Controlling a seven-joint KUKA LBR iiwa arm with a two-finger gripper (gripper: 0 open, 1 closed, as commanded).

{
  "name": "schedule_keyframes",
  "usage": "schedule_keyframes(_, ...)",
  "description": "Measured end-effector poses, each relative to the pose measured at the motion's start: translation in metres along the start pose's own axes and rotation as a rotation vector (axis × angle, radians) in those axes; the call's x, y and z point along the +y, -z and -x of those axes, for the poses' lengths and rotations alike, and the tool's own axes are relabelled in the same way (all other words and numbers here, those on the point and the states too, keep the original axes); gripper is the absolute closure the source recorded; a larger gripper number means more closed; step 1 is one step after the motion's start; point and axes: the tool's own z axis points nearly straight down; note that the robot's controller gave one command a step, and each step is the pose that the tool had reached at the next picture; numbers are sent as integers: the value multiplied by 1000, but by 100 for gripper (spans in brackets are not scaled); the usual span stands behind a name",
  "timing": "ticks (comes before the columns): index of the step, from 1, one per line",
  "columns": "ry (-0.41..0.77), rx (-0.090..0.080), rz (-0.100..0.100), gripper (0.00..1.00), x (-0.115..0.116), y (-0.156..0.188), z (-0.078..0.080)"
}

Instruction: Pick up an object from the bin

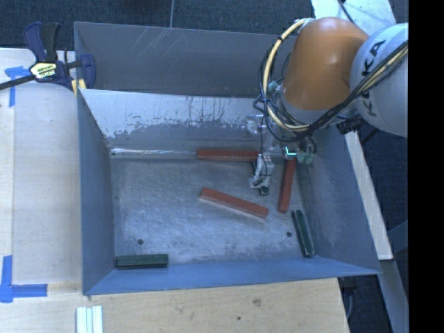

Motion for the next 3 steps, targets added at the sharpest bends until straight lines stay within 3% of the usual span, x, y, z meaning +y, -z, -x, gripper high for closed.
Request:
schedule_keyframes(1, -125, -15, 1, 0, 12, -105, -14)
schedule_keyframes(2, -190, -4, 1, 0, 29, -88, -55)
schedule_keyframes(3, -458, -9, 1, 0, 15, -89, -42)
